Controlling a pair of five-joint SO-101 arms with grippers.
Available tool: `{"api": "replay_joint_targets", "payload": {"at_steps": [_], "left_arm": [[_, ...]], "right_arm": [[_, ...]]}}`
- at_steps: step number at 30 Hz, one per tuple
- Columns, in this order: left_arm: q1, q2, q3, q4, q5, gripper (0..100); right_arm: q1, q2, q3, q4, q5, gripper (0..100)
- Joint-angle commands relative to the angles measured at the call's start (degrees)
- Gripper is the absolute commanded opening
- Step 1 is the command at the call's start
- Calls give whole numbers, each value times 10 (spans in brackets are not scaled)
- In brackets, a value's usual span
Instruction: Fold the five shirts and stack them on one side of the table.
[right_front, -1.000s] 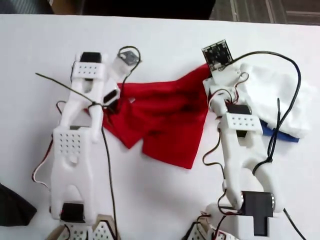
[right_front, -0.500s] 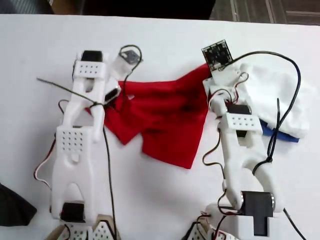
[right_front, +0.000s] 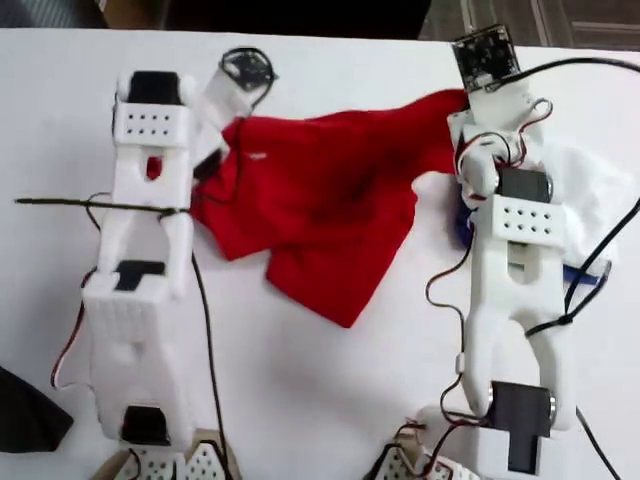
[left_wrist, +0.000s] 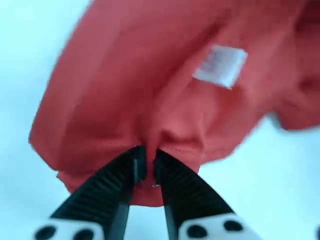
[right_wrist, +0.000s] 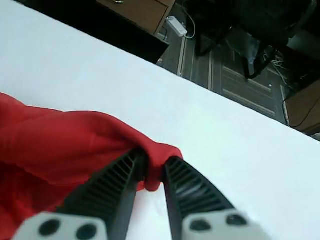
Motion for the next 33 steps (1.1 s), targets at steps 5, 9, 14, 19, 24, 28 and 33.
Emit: {"api": "replay_joint_targets", "payload": {"at_steps": [5,9,14,19,24,28,33], "left_arm": [[23,-70,184,-37,-1,80],[18,-70,200,-69,-1,157],[18,-69,200,-76,-1,157],[18,-48,195,-100,0,157],[17,-12,195,-101,0,103],[18,-24,189,-98,0,28],[18,-40,138,-63,0,50]], "right_arm": [[-50,-41,-33,43,4,22],[-56,-41,-34,46,4,22],[-52,-41,-34,47,4,22],[-53,-42,-34,59,4,22],[-51,-42,-34,63,4,22],[-51,-42,-34,63,4,22],[-52,-40,-34,63,4,22]]}}
